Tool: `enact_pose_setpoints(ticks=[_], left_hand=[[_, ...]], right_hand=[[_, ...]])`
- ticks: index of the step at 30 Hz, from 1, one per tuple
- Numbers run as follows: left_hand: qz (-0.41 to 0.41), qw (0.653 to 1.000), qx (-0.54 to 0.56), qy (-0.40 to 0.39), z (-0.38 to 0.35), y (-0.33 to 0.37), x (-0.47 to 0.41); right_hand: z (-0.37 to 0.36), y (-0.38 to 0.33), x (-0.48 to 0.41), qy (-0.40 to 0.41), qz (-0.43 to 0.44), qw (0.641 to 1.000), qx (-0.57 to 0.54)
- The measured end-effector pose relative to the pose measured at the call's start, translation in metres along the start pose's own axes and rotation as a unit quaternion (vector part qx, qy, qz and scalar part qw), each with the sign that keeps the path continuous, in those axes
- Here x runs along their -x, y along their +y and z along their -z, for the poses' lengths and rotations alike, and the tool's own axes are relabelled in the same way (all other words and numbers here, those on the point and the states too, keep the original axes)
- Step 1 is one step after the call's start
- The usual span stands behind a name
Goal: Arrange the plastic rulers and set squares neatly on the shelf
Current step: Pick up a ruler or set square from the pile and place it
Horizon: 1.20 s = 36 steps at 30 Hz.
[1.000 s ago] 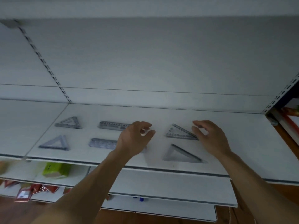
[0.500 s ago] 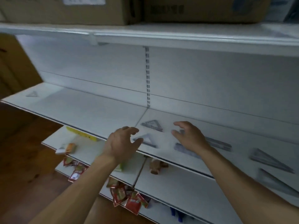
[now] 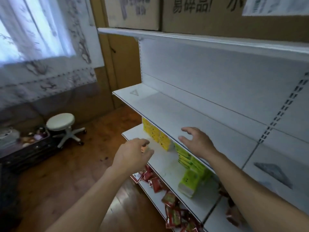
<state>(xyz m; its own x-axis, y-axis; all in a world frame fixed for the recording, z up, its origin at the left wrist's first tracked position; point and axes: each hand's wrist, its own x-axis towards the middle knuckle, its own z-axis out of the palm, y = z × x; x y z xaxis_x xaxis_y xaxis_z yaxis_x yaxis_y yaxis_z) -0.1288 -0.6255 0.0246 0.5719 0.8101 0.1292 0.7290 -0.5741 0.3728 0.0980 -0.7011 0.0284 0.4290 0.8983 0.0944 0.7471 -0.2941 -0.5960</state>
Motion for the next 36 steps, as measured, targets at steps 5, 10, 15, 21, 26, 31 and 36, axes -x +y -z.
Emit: enact_pose_setpoints(ticks=[5, 10, 15, 21, 26, 31, 36], left_hand=[[0.037, 0.999, 0.004, -0.002, 0.003, -0.050, -0.045], [0.056, 0.998, 0.013, 0.007, 0.006, -0.105, -0.121], [0.051, 0.999, -0.012, 0.016, 0.023, -0.161, -0.211], [0.061, 0.998, 0.017, 0.014, 0.027, -0.217, -0.301], [0.044, 0.998, 0.046, 0.012, 0.026, -0.252, -0.361], [0.005, 0.997, 0.077, -0.029, 0.026, -0.288, -0.429], [-0.059, 0.993, 0.082, -0.061, 0.041, -0.318, -0.494]], right_hand=[[-0.047, -0.031, -0.072, -0.031, 0.021, 0.999, -0.007], [-0.093, -0.053, -0.168, -0.044, 0.034, 0.998, -0.014], [-0.131, -0.083, -0.269, -0.073, 0.028, 0.997, -0.017], [-0.167, -0.120, -0.361, -0.091, 0.029, 0.995, 0.000], [-0.199, -0.136, -0.410, -0.094, 0.008, 0.996, 0.008], [-0.225, -0.144, -0.452, -0.085, -0.026, 0.996, 0.018], [-0.245, -0.161, -0.485, -0.080, -0.089, 0.991, 0.051]])
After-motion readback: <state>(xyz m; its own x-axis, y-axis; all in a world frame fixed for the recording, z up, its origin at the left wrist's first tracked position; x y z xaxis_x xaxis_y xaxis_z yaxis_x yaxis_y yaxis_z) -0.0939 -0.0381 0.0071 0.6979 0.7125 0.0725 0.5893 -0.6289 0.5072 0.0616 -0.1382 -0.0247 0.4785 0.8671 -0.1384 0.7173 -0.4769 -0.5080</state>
